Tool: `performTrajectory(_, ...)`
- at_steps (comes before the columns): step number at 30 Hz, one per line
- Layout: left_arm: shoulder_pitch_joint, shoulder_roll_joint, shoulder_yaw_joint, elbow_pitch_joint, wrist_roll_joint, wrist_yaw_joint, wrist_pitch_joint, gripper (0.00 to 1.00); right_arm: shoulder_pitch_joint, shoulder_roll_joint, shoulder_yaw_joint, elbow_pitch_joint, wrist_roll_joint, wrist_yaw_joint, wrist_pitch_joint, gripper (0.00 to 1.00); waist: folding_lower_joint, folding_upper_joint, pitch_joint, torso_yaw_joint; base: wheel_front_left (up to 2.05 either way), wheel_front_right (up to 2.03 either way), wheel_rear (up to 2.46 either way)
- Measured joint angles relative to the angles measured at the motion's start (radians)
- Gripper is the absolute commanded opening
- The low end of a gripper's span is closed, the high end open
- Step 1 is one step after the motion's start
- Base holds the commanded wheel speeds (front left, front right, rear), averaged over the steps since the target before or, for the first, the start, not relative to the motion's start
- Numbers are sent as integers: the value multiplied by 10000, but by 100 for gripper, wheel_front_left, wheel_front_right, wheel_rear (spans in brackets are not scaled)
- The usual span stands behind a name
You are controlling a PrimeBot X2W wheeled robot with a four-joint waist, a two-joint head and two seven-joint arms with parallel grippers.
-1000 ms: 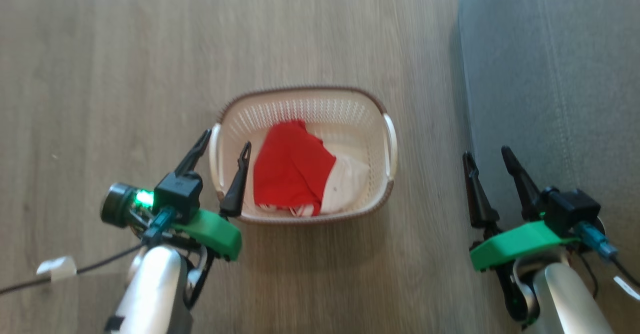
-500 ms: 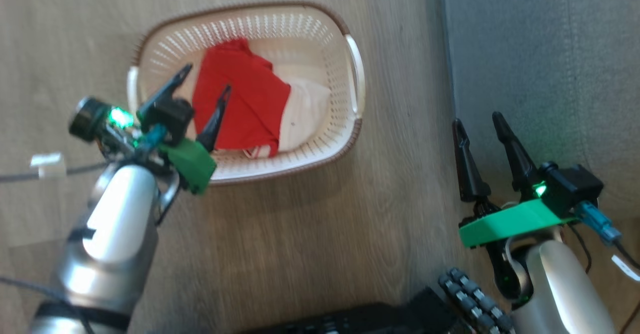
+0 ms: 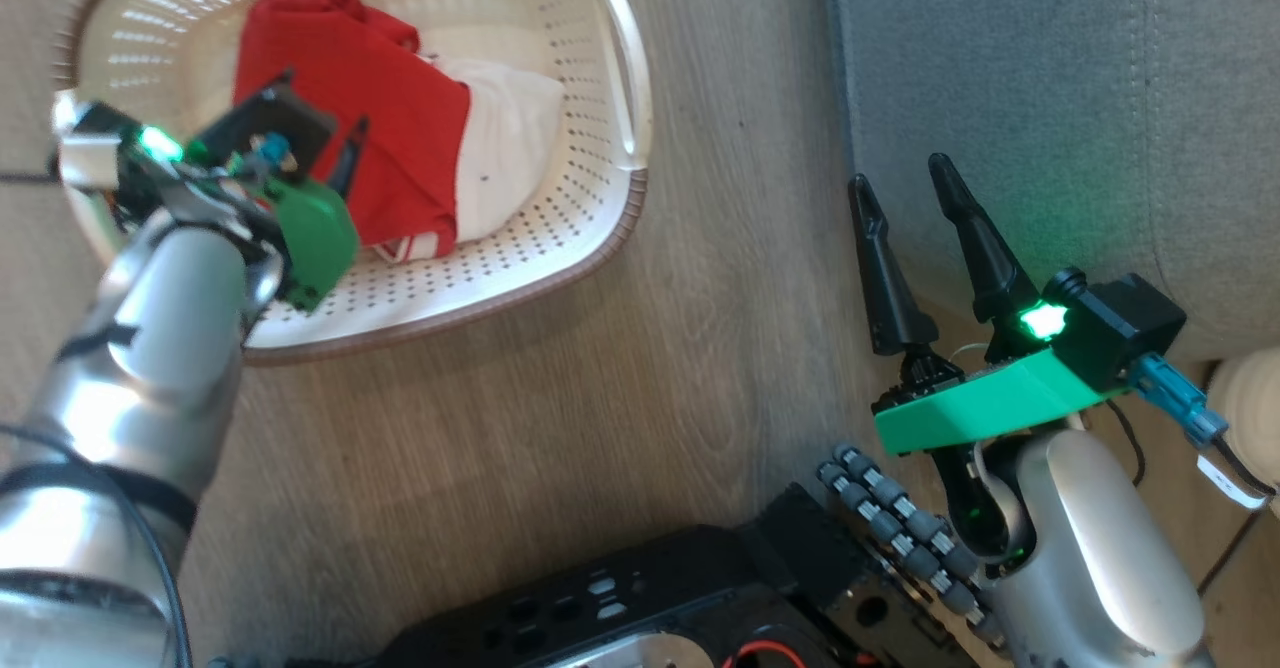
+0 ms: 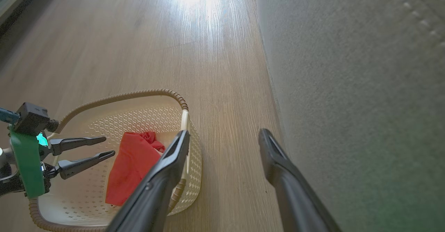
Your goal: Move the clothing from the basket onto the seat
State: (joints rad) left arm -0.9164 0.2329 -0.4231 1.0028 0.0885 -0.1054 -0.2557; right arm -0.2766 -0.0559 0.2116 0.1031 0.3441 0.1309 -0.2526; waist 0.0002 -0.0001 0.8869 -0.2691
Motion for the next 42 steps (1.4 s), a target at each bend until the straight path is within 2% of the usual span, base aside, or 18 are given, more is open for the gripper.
performTrajectory(4,-962,2,-65,1087,178,226,15,100,-12,4,146,-38,77,0,2,100,-1,0,336,-297,0,0,0)
performTrajectory(11,-1942,90,-263,2452,288,439,884,100,-238,12,397,-144,543,0,0,100,-1,0,737,-703,0,0,0)
performTrajectory(16,-2367,94,-596,2727,497,385,1476,100,-222,12,650,-153,512,0,0,100,-1,0,863,-835,0,0,0)
performTrajectory(23,-2536,130,-650,2857,497,754,2541,100,-174,13,899,-430,533,0,0,100,-1,0,939,-953,0,0,0)
performTrajectory(28,-2545,84,-773,2940,497,909,2915,100,-107,13,997,-566,598,0,0,100,-1,0,1019,-1005,0,0,0)
performTrajectory(32,-2551,50,-1028,2961,616,848,3126,100,71,15,1085,-631,621,0,0,100,-1,0,1032,-1044,0,0,0)
performTrajectory(42,-2527,-477,-1484,2974,625,623,3507,100,606,27,871,-961,619,0,0,100,-2,1,1164,-1009,0,0,0)
